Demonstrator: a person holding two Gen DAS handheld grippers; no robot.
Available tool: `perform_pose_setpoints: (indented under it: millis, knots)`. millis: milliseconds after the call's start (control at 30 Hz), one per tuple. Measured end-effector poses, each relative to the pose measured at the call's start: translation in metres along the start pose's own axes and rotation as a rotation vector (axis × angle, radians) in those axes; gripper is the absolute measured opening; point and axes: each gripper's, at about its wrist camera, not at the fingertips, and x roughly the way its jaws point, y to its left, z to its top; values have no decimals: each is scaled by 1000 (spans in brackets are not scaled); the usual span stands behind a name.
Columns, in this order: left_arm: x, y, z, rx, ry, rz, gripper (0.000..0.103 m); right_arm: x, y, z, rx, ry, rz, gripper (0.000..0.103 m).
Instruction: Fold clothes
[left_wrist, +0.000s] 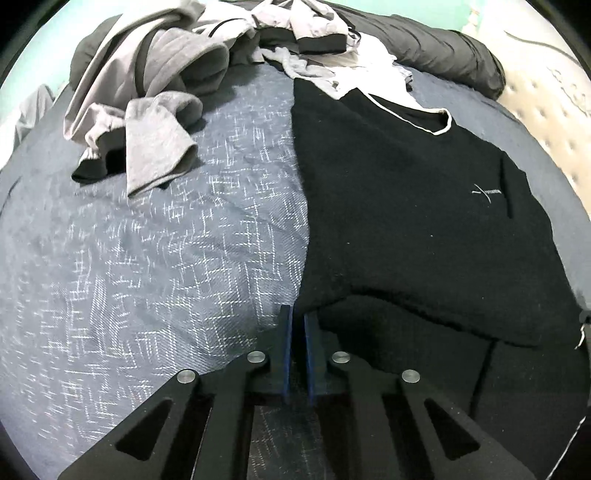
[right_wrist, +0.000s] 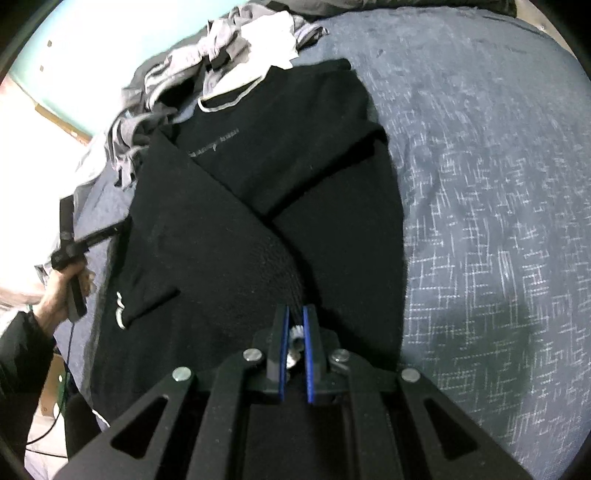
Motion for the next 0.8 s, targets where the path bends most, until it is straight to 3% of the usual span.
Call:
perform_pose_setpoints:
  millis: [133, 300, 367, 400, 433, 467, 500, 533, 800]
  knots:
    - [-7, 4, 5, -32, 40, -35, 10, 2, -5, 1, 19, 18, -25, 12]
    - [-33, 18, 25, -98, -1, -73, 21, -19, 0, 6, 6, -40, -37, 18]
    - [-39, 24, 38, -130, -27, -82, 23, -32, -2, 7, 19, -79, -20, 26]
    - [-40, 25, 46, -142, -41, -87, 24, -38, -4, 7, 30, -101, -9, 34]
    - [-41, 26, 55, -154, -54, -92, 30, -42, -7, 7, 47, -127, 0, 42]
    - [-41, 26, 64, -166, -68, -97, 36, -43, -10, 8, 64, -146, 2, 44]
    - [-38, 26, 72, -180, -73, -104, 51, -40, -12, 10, 75, -157, -2, 44]
    - [-35, 25, 80, -195, -75, -111, 55, -35, -13, 13, 81, -161, -9, 44]
    - [5, 18, 138, -231, -68, -110, 56, -3, 0, 36, 91, -217, 43, 44]
